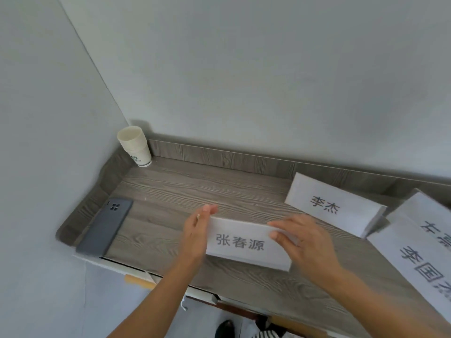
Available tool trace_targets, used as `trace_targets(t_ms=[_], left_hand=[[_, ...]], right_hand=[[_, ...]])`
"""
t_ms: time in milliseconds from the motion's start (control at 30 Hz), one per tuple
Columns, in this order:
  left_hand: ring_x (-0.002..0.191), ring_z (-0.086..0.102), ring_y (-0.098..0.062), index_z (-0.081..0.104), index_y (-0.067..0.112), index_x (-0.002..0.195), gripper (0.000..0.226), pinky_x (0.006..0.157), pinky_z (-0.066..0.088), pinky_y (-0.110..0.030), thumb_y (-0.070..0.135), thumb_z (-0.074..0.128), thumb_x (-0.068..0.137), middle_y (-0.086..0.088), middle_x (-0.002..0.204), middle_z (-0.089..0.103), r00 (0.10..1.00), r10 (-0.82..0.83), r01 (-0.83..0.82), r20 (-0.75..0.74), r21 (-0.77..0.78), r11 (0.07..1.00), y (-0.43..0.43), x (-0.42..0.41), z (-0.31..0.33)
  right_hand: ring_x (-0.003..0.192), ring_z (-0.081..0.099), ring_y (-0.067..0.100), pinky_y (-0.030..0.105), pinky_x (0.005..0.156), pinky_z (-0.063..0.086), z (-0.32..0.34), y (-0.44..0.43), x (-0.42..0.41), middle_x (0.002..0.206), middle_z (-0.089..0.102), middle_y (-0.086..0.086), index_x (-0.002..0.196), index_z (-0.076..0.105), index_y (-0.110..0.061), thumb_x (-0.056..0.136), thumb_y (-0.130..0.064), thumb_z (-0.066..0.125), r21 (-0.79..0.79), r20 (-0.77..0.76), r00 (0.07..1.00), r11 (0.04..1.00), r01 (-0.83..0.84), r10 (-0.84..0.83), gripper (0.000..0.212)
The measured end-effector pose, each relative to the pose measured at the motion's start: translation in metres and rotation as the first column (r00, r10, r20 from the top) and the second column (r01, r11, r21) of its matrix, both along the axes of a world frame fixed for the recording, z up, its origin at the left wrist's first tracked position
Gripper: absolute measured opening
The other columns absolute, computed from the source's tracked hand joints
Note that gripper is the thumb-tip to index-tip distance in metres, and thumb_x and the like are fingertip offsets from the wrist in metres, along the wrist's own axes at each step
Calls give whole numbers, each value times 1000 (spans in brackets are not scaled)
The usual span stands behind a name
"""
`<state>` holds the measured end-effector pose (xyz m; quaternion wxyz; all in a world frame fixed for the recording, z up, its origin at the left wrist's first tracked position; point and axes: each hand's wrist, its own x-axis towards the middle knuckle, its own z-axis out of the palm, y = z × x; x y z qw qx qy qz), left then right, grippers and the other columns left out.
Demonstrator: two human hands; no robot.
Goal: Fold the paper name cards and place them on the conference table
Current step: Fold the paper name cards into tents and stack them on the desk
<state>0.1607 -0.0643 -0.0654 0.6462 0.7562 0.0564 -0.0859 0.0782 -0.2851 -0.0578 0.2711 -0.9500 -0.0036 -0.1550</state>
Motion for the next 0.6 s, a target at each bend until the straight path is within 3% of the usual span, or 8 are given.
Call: trace_targets(t_ms=[133, 267, 367, 467, 600], left_hand=[[72, 57, -15, 67, 9, 103, 37, 64, 52, -33, 35, 41, 99, -4, 86, 59, 999, 23, -24, -49, -22, 999, -4, 1, -2], [71, 56, -16, 64, 7, 101, 36, 59, 49, -30, 34, 41, 99, 1, 82, 55, 999, 30, -31, -41, -33, 999, -7, 0, -4], [74, 57, -17, 63, 7, 101, 33, 59, 48, -28, 31, 41, 99, -2, 87, 60, 999, -24, 22, -30, -48, 999, -14, 2, -4], [75, 55, -16, 62, 4, 99, 31, 63, 46, -27, 27, 42, 99, 0, 85, 60, 996, -84, 83, -18, -44, 996, -24, 4, -1], [68, 58, -17, 61, 8, 98, 31, 53, 49, -25, 30, 39, 100, -4, 80, 60, 989, -147, 146, -33, -39, 989, -29, 1, 1]], right_hand=[[92, 52, 1, 22, 74, 44, -14, 11, -2, 98, 64, -13, 109, 69, -29, 91, -46, 47, 30, -17, 999, 999, 36, -36, 33], [107, 54, 0, 28, 90, 46, -13, 11, -7, 113, 58, -22, 115, 60, -39, 89, -55, 48, 224, -187, 982, 973, 53, -10, 34], [110, 56, 5, 26, 94, 42, 7, -11, -3, 114, 63, -15, 114, 66, -30, 87, -50, 57, 302, -146, 972, 927, 222, -185, 34], [117, 53, 19, 31, 96, 39, 19, -59, 13, 123, 63, 0, 122, 62, -21, 87, -36, 65, 76, -78, 886, 883, 463, -457, 39], [133, 41, 31, 46, 107, 35, 15, -111, 31, 143, 49, 8, 140, 44, -21, 85, -43, 64, -278, -318, 745, 809, 518, -586, 63]])
